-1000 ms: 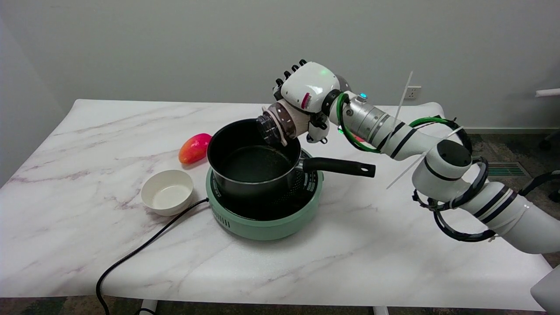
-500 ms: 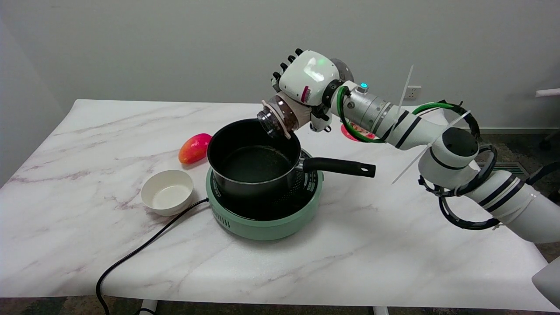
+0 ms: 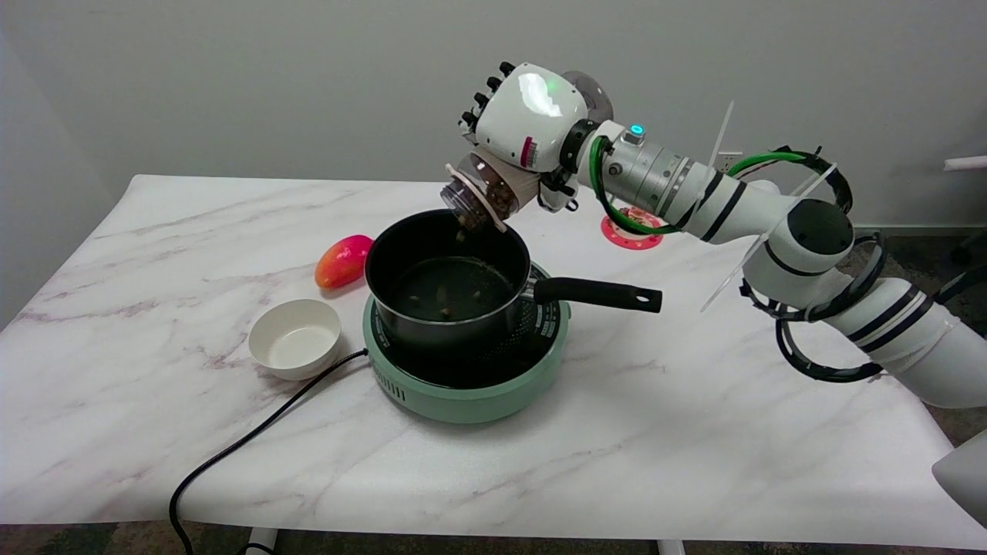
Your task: Pour the contents of the bottle into the soup pot.
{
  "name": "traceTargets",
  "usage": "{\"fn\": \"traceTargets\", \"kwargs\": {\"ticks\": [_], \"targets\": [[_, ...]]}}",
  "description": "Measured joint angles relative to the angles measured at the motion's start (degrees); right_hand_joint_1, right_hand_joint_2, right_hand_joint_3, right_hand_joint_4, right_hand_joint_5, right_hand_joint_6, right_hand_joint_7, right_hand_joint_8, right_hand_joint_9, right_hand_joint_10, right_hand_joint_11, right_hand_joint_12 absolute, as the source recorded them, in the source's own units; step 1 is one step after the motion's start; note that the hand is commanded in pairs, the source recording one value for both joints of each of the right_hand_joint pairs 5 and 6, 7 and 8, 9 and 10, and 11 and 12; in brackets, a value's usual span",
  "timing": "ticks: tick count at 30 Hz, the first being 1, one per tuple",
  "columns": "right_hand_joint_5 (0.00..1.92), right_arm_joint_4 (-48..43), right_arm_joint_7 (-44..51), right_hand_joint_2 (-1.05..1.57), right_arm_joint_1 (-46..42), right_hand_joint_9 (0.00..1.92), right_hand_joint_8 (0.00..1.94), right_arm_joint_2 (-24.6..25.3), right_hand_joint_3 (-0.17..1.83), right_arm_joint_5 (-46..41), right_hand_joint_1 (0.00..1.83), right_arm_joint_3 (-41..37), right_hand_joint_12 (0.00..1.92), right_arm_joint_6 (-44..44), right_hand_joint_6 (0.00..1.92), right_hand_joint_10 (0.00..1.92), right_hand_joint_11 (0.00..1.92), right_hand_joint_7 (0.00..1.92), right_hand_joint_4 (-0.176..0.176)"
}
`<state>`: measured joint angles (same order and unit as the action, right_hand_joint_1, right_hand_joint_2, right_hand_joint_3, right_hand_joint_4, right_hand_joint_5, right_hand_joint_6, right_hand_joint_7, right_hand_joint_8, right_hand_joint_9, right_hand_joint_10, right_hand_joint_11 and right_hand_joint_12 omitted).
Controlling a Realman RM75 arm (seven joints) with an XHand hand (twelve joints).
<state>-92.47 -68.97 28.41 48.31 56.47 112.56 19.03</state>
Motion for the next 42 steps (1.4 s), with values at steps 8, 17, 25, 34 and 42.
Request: {"fn": "traceTargets", "kwargs": {"ticks": [8, 17, 25, 34, 42], "targets": [[1.92, -0.4, 0.0, 1.23, 1.5, 1.31, 1.92, -0.4, 0.57, 1.8, 1.45, 0.0, 1.19, 2.0, 1.92, 1.31, 1.19, 1.92, 0.000], [1.92, -0.3, -0.1, 1.25, 3.3, 1.31, 1.92, -0.6, 0.57, 3.7, 1.44, -0.1, 1.20, 4.0, 1.92, 1.31, 1.20, 1.92, 0.000], [1.92, 0.2, -0.2, 1.25, 4.9, 1.32, 1.92, -0.6, 0.56, 4.8, 1.44, 0.0, 1.20, 5.6, 1.92, 1.32, 1.20, 1.92, 0.000], [1.92, 0.6, -0.2, 1.26, 6.0, 1.32, 1.92, -0.7, 0.56, 5.5, 1.43, 0.0, 1.20, 6.9, 1.92, 1.32, 1.20, 1.92, 0.000], [1.92, 0.9, -0.2, 1.26, 6.7, 1.32, 1.92, -0.8, 0.55, 6.4, 1.43, 0.0, 1.20, 7.8, 1.92, 1.32, 1.20, 1.92, 0.000]]}}
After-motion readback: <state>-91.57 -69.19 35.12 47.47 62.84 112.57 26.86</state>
